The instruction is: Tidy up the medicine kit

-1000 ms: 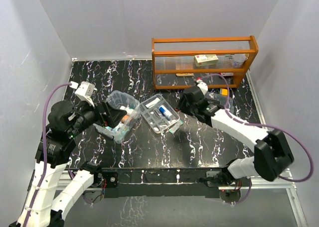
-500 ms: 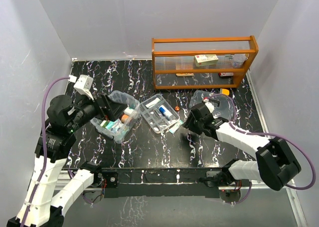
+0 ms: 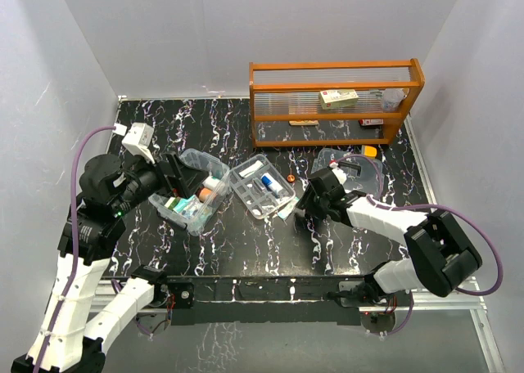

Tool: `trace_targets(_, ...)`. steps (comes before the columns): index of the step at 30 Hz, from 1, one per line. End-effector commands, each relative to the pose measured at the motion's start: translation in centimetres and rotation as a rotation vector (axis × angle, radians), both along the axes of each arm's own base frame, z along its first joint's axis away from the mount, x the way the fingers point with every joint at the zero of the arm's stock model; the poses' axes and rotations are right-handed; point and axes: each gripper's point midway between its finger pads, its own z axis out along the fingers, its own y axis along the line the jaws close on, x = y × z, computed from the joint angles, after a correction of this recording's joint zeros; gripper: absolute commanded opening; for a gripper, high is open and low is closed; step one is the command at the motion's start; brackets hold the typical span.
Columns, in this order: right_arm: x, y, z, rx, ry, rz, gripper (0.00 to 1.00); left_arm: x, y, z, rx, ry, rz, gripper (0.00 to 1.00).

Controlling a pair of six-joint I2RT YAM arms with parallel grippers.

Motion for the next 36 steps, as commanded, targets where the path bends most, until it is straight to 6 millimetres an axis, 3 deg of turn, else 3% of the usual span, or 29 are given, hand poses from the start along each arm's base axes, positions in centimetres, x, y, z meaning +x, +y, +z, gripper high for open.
trace_targets(1, 2.3, 1.8, 2.0, 0.054, -0.075, 0.029, 0.38, -0.9, 0.1, 1.8, -0.012, -0.091, -0.022, 0.99)
trace_targets(15, 2.4, 2.6, -0.3, 0.091, -0.001, -0.018, 0.25, -0.9, 0.0, 1.2, 0.014, -0.091, -0.041, 0.99)
trace_targets(21, 2.3, 2.2, -0.9, 0.081, 0.015, -0.053, 0.14, -0.9, 0.0, 1.1, 0.022, -0.094, -0.045, 0.99)
trace_targets(29, 2.5, 1.7, -0.8, 0.059, 0.004, -0.067, 0.01, -1.0, -0.2, 1.0, 0.028, -0.101, -0.059, 0.99)
trace_targets(36, 2.1, 1.2, 0.1, 0.058, -0.019, -0.068, 0.0, -1.2, -0.4, 1.0, 0.029, -0.108, -0.078, 0.99)
